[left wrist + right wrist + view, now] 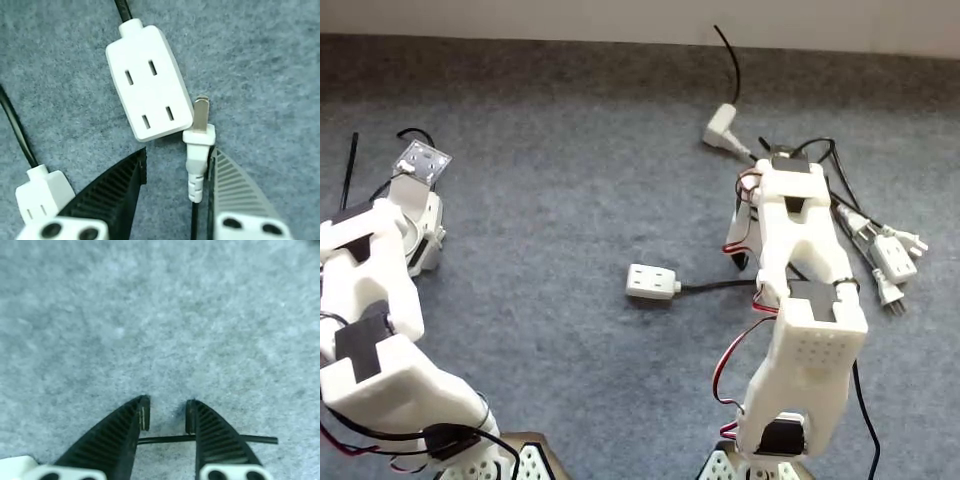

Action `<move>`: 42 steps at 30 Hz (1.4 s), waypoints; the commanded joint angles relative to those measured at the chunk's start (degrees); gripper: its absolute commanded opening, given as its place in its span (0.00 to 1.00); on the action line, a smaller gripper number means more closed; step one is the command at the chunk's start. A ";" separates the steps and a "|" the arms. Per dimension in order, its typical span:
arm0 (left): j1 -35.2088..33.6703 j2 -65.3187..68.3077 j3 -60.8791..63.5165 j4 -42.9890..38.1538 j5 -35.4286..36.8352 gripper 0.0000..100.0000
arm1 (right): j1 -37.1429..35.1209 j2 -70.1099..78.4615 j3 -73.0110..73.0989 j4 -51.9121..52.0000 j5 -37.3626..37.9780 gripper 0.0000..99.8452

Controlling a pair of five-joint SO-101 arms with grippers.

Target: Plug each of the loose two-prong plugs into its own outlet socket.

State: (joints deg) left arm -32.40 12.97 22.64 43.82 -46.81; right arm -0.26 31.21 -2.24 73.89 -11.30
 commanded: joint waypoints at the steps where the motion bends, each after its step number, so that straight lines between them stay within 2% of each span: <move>1: 3.03 0.40 -0.92 0.18 1.49 0.20 | -1.10 0.57 -0.04 -2.86 -0.79 0.12; 11: 6.64 0.40 -1.27 0.26 8.79 0.20 | -1.10 0.57 -0.04 -2.86 -0.79 0.12; 19: 8.04 0.57 -0.84 0.26 9.05 0.19 | -1.10 0.57 -0.04 -2.86 -0.79 0.12; 25: 8.92 0.57 -0.66 0.35 8.79 0.07 | -1.10 0.57 -0.04 -2.86 -0.79 0.12; 37: 11.12 -0.13 -1.36 7.82 8.62 0.01 | -1.10 0.57 -0.04 -2.77 -0.79 0.12; 42: 12.62 -3.74 -9.10 14.51 8.88 0.01 | -1.10 0.57 -0.04 -2.86 -0.79 0.12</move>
State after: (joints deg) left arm -22.90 13.58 18.86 54.55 -38.55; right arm -0.35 31.21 -2.24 73.89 -11.30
